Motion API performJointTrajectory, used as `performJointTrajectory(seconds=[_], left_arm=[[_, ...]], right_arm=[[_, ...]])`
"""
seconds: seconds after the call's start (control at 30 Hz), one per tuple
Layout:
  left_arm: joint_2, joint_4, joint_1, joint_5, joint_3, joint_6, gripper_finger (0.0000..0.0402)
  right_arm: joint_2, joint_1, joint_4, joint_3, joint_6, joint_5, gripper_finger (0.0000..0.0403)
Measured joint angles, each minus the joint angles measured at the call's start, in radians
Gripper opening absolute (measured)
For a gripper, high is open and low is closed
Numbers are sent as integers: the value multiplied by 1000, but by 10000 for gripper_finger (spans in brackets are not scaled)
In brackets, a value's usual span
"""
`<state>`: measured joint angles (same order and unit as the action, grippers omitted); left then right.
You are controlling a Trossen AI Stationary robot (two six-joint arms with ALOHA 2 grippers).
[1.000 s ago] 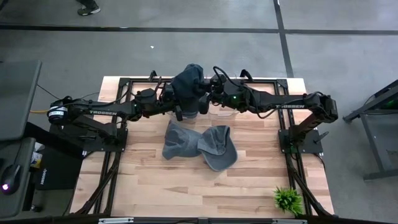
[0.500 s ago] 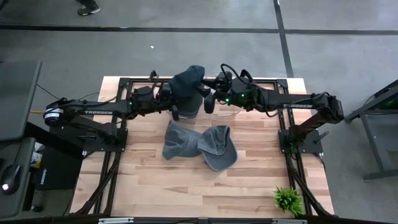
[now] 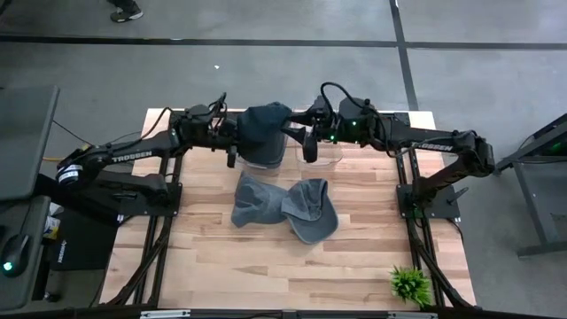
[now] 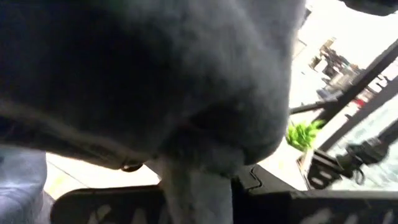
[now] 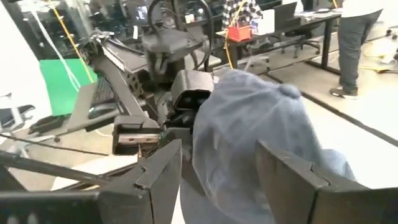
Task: Pick & Place hat
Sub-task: Put the blue cap into the left transparent bin
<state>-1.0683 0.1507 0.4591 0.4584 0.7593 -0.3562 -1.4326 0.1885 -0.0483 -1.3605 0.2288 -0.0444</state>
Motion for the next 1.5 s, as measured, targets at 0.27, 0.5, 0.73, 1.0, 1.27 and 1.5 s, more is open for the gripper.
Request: performJointTrajectory(seconds=[0.27,0.5,0.73,1.0,1.27,1.5], left_arm=[[-4,-30,116,176,0,32,0],[-4,-29,198,326,0,34,0],[-4,-29,209,429,0,38,0],[-4,-28,209,453,0,45,0],[-16,-77,209,451,1,68,0],[-16,-125,209,422,1,121,0]], right_arm=[[1,115,-23,0,-14,182,197],[-12,189,-135,-110,-90,279,197],[-79,217,-416,-359,-315,289,197],[-245,259,-619,-583,-350,448,197],[-386,285,-686,-712,-343,569,197],[-418,307,-692,-725,-302,696,197]])
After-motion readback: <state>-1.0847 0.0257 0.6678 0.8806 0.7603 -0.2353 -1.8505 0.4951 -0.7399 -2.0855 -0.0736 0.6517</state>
